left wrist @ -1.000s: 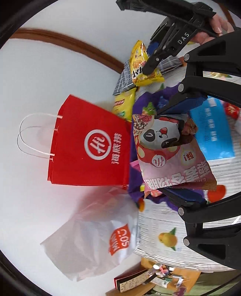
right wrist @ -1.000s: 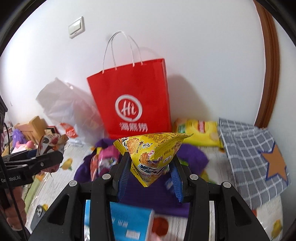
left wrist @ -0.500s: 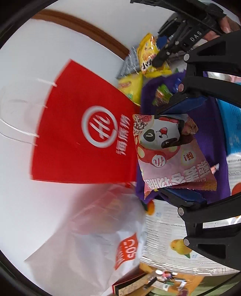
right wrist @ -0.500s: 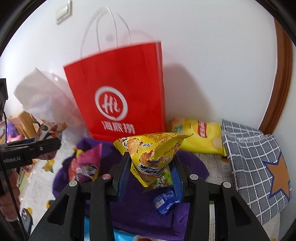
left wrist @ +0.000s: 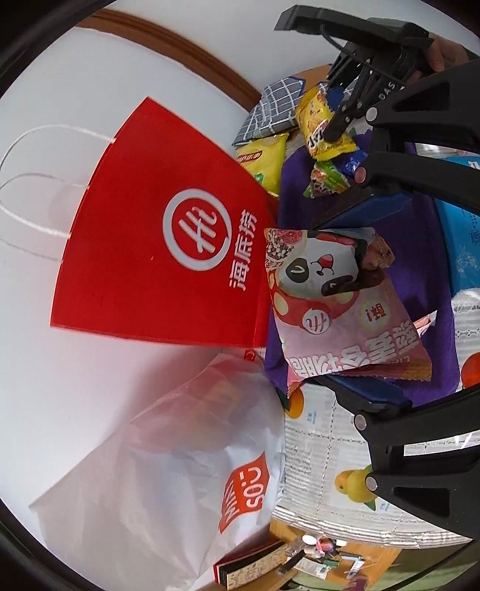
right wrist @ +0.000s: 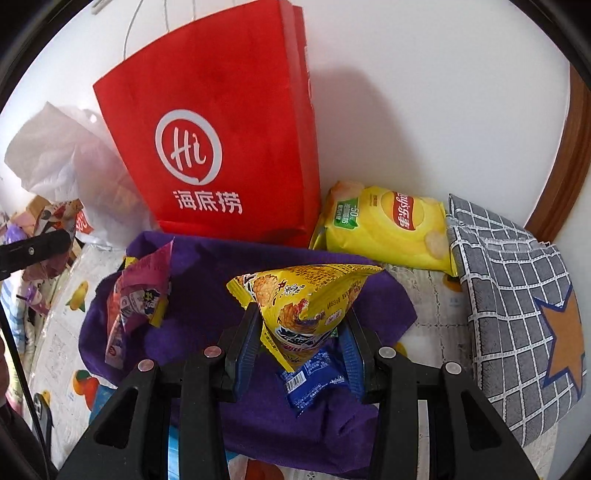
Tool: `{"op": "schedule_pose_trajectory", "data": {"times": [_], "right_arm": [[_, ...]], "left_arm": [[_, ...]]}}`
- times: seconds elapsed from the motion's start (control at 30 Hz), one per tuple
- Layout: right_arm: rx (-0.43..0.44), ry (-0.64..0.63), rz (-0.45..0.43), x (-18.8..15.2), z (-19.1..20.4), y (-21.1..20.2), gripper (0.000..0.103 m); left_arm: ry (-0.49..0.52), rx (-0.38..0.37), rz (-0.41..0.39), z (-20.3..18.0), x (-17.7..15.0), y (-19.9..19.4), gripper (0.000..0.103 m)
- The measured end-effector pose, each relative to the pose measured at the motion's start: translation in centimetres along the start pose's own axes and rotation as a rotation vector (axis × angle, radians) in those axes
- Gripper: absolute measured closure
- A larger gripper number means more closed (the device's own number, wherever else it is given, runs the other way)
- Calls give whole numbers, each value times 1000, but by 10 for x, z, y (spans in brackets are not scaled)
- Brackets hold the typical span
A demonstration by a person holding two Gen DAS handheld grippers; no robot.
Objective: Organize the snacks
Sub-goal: 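Carry the yellow packet and pink panda packet over the purple towel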
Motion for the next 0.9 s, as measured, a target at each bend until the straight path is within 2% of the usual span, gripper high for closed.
{"op": "schedule_pose_trajectory", "data": {"times": [0.3,0.5,0.77,0.9], "right_arm": [[7,-52,64,-13,12,14,61],[7,-86,138,-30,20,28,61],[-29,-118,193,-43,24,46,61],[-49,-140,199,-44,24,46,60]], "left_arm": [[10,-5,-9,-2,1,-4,34],[18,-12,-3,-6,-1,-4,34],[31,-26,3,-12,-3,-2,33],[34,-32,34,-15,-7,8,33]]}}
Point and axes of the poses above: each gripper's, at about its wrist camera, not at the fingertips, and y roughly the way its jaws point, z to its left, x to its top, the point moved 10 cm from there along y, roughly the way its jaws point, and after that the axes turned 9 degrees about y, right-handed, at the moved point
